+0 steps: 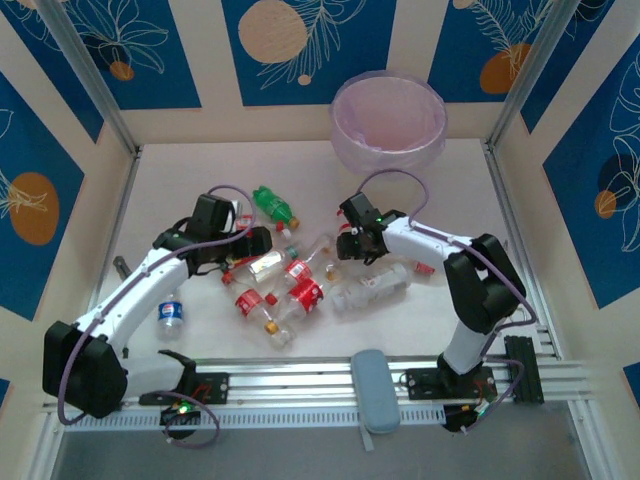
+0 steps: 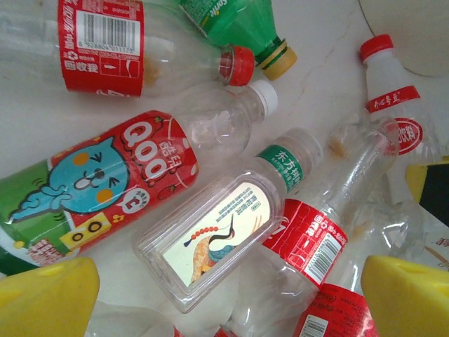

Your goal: Put the plastic bottles in the bin

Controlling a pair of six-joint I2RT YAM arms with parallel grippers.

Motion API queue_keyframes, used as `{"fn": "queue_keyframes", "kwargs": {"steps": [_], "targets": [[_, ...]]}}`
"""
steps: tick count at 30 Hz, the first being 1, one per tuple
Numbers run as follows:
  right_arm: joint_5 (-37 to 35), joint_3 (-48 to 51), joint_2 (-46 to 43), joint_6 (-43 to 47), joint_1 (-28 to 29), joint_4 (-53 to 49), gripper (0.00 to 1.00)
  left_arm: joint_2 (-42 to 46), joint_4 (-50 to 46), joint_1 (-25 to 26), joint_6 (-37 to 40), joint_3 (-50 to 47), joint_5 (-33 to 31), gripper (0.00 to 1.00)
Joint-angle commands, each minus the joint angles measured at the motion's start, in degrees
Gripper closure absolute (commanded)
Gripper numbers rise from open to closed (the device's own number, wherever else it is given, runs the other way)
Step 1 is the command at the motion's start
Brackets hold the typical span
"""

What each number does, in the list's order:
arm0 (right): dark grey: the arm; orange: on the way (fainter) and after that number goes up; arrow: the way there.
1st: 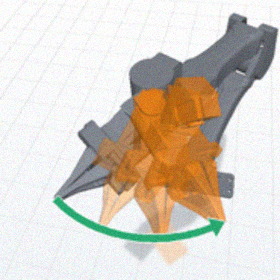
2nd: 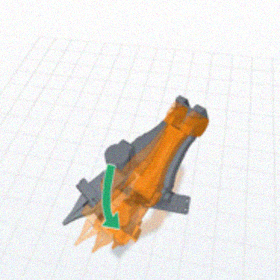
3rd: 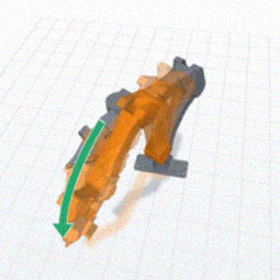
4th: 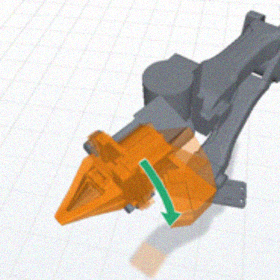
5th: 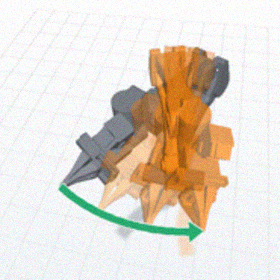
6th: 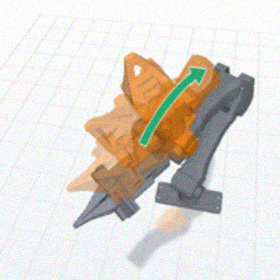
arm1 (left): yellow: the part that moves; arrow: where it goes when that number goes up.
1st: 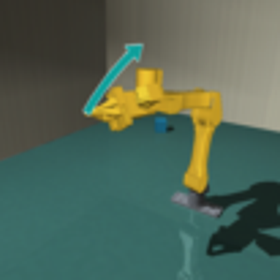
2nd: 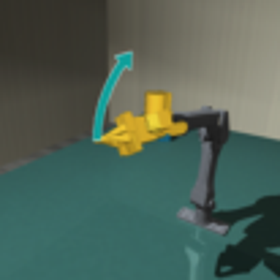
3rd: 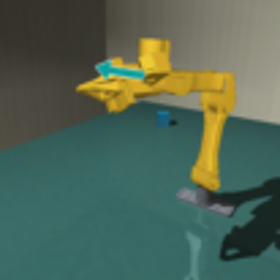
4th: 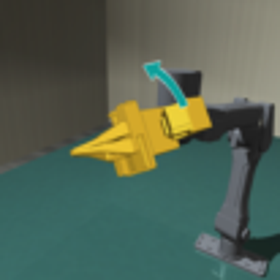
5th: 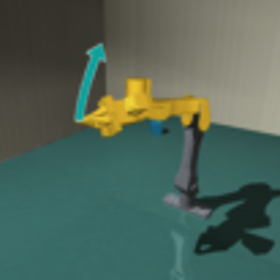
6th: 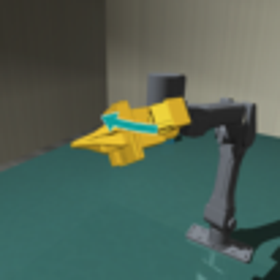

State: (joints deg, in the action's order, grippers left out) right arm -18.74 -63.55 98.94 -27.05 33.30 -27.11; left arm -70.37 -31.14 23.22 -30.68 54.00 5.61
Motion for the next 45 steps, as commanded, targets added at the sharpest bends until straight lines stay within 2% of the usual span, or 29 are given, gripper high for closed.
{"fn": "queue_keyframes", "kwargs": {"steps": [1, 9, 18, 29, 35, 40, 45], "targets": [[-0.39, -0.84, 1.07, -0.64, -0.25, 1.17, 0.55, -0.18, 2.32, 0.85, -1.4, -1.13, 1.07, 0.04], [-1.79, -0.61, 2.95, -0.9, -0.21, 1.59, 0.53, -2.91, 5.21, 0.99, -1.66, -1.03, 2.47, 0.04], [-2.88, -1.94, -4.49, 2.63, 0.91, -2.02, 0.55, -3.86, 9.18, 1.25, -3.54, -0.85, 1.86, 0.04], [6.44, -7.54, -17.37, 14.34, 3.3, -13.11, 0.55, -5.51, 16.37, 1.32, -6.11, 1.81, 3.89, 0.04], [13.05, -17.42, -22.9, 17.83, 3.96, -18.05, 0.55, -7.55, 17.68, 1.3, -6.09, 7.19, 6.17, 0.04], [12.92, -29.56, -21.9, 20.45, 3.17, -19.75, 0.54, -7.95, 15.48, 1.3, -5.01, 8.03, 5.07, 0.04], [10.11, -41.96, -16.38, 22.33, -1.01, -19.4, 0.55, -7.22, 14.6, 1.3, -5.72, 6.42, 6.8, 0.04]]}}
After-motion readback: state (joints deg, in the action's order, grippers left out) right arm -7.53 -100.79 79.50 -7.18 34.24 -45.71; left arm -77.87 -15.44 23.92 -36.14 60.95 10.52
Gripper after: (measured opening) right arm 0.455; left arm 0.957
